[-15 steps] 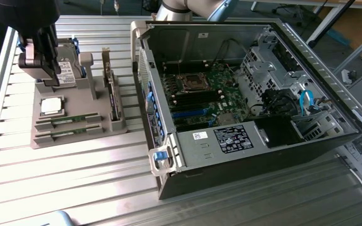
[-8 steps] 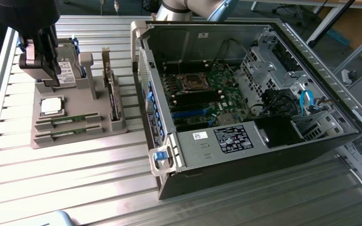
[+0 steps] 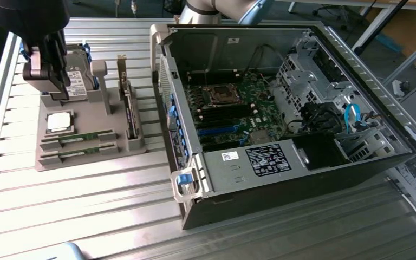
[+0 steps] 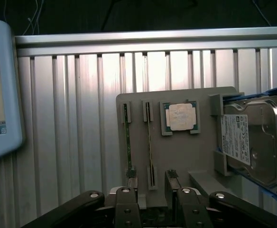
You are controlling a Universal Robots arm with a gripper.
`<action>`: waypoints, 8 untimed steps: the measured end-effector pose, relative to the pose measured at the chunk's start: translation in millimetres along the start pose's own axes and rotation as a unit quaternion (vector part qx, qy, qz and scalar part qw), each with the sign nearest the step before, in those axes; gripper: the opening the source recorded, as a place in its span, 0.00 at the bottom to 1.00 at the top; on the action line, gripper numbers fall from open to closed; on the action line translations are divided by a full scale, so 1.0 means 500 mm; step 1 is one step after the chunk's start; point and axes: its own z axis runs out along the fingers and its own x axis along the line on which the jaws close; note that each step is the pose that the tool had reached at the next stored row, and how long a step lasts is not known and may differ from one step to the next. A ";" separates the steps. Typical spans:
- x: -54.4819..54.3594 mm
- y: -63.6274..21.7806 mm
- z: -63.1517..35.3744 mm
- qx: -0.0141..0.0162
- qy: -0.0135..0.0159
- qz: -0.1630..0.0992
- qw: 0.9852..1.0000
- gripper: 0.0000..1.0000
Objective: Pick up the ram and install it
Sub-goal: 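Pick up the ram and move it above insertion slot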
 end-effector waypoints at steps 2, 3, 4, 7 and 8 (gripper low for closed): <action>0.000 0.000 0.001 0.000 0.000 0.000 1.000 0.36; 0.000 0.000 0.001 0.000 0.000 -0.001 1.000 0.36; 0.000 0.000 0.002 0.000 0.000 -0.001 1.000 0.36; 0.000 0.000 0.012 0.000 0.000 -0.007 1.000 0.36; 0.000 0.000 0.012 0.000 0.000 -0.007 1.000 0.36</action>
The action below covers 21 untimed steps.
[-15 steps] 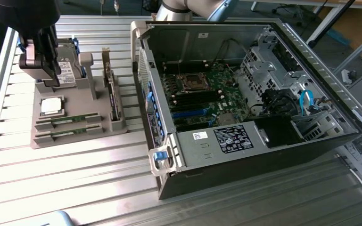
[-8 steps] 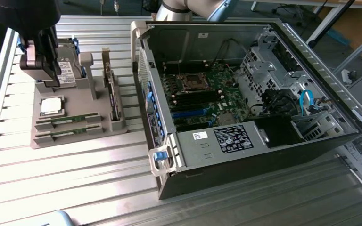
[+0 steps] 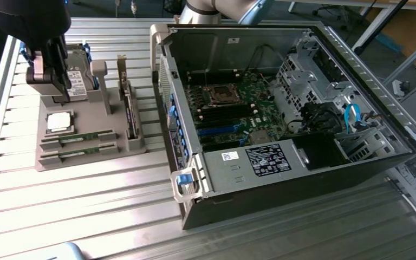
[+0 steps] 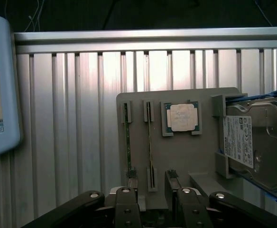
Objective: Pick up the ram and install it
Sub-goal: 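Pick up the ram and move it above insertion slot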
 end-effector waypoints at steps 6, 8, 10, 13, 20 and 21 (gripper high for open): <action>0.000 0.000 0.003 0.000 0.000 0.000 1.000 0.36; 0.000 0.000 0.004 0.000 0.000 -0.001 1.000 0.36; 0.000 0.000 0.006 0.000 0.000 -0.001 1.000 0.36; 0.000 0.000 0.008 0.000 0.000 -0.001 1.000 0.36; 0.000 -0.001 0.022 0.000 0.000 -0.001 1.000 0.36; 0.000 -0.001 0.033 0.000 0.000 -0.001 1.000 0.36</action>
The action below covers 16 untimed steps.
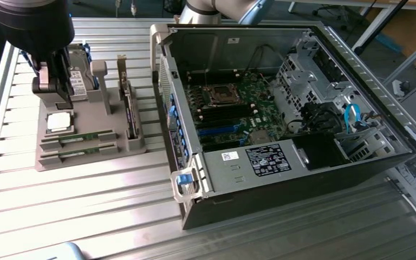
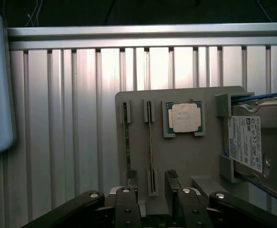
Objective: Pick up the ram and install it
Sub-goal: 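Pick up the ram and move it above insertion slot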
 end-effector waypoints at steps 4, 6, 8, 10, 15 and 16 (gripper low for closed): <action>0.000 0.000 0.001 0.000 0.000 0.000 1.000 0.36; 0.000 0.000 0.003 0.000 0.000 0.000 1.000 0.36; 0.000 0.000 0.004 0.000 0.000 0.000 1.000 0.36; 0.000 0.000 0.005 0.000 0.000 0.000 1.000 0.36; 0.000 0.000 0.007 0.000 0.000 0.000 1.000 0.36; 0.000 0.000 0.008 0.000 0.000 0.000 1.000 0.36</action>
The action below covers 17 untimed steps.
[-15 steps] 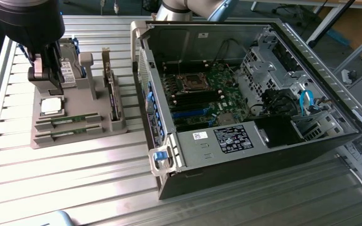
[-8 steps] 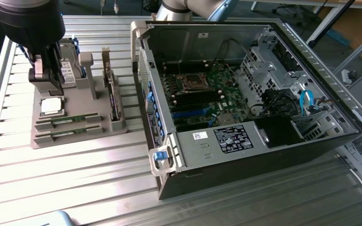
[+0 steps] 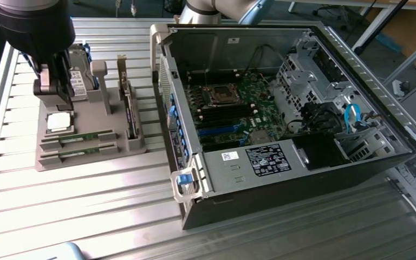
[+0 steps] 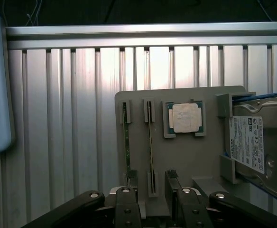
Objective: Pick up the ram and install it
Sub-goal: 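Pick up the ram and move it above insertion slot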
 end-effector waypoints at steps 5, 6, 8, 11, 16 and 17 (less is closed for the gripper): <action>0.000 0.000 0.003 0.000 0.000 0.000 1.000 0.36; 0.000 0.000 0.003 0.000 0.000 0.000 1.000 0.36; 0.000 0.000 0.004 0.000 0.000 0.000 1.000 0.36; 0.000 0.000 0.006 0.000 0.000 0.000 1.000 0.36; 0.000 -0.001 0.011 0.000 0.000 0.000 1.000 0.36; 0.000 -0.001 0.012 0.000 0.000 0.000 1.000 0.36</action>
